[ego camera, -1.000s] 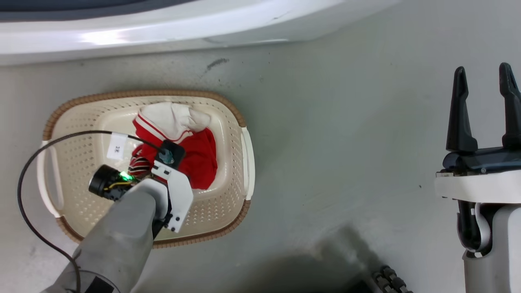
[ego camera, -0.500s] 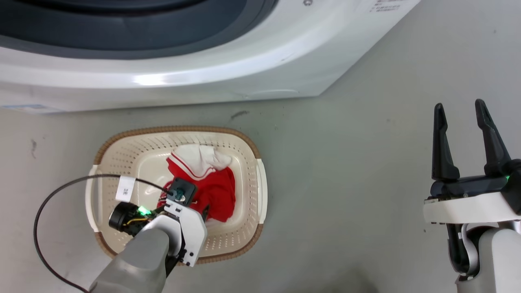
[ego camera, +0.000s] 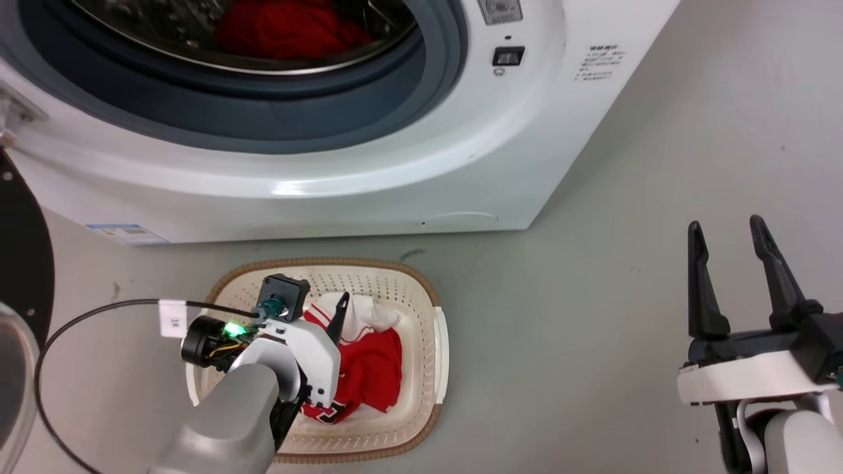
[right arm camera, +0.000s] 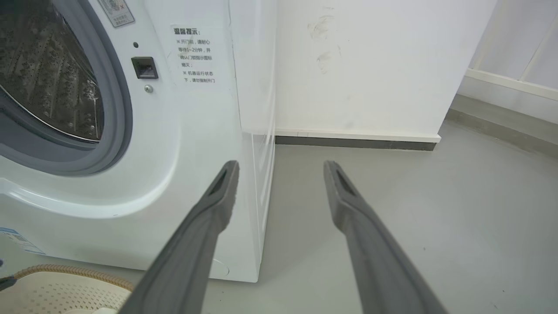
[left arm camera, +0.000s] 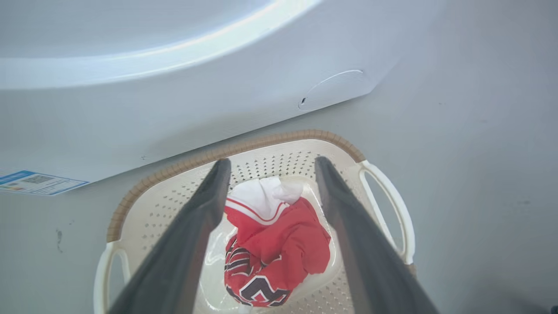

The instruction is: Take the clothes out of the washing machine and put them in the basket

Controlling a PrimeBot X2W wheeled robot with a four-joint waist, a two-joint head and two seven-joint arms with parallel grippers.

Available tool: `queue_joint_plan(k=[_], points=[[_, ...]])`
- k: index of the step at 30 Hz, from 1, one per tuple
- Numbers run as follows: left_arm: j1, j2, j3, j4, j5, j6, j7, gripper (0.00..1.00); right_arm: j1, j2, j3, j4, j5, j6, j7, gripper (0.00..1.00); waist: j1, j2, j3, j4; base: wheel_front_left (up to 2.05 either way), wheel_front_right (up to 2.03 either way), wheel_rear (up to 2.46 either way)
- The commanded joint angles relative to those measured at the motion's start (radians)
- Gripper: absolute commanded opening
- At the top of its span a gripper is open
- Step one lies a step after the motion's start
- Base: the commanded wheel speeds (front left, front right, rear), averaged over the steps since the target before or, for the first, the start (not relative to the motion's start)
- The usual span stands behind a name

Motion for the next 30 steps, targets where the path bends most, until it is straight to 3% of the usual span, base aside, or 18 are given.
queue_joint_plan(k=[1,11,17,23,30], points=[[0.028,0.009,0.009,-0.017,0.005,0.010,-0.003,1.00,0.013,0.001,0.001,0.003,-0.003,-0.001,-0.002,1.00,0.0001,-0.0001,-0.026,0.007,0.00,0.00,0.00],[0.207,0.098,0.217,-0.429,0.077,0.138,-0.003,1.00,0.051,0.001,0.010,0.009,0.004,-0.001,-0.002,1.00,0.0001,-0.0001,-0.099,-0.007,0.00,0.00,0.00],[0.227,0.106,0.323,-0.590,0.126,0.170,-0.003,1.00,0.042,0.001,0.013,0.003,0.008,-0.001,-0.002,1.00,0.0001,-0.0001,-0.094,-0.017,0.00,0.00,0.00],[0.111,0.098,0.375,-0.584,0.148,0.164,-0.003,1.00,0.015,0.001,0.022,-0.003,0.014,-0.001,-0.002,1.00,0.0001,-0.0001,-0.044,-0.043,0.00,0.00,0.00],[-0.095,0.121,0.381,-0.465,0.163,0.135,0.028,1.00,-0.023,0.001,0.026,-0.010,0.033,-0.001,-0.003,1.00,0.0001,-0.0001,0.043,-0.090,0.00,0.00,0.00]])
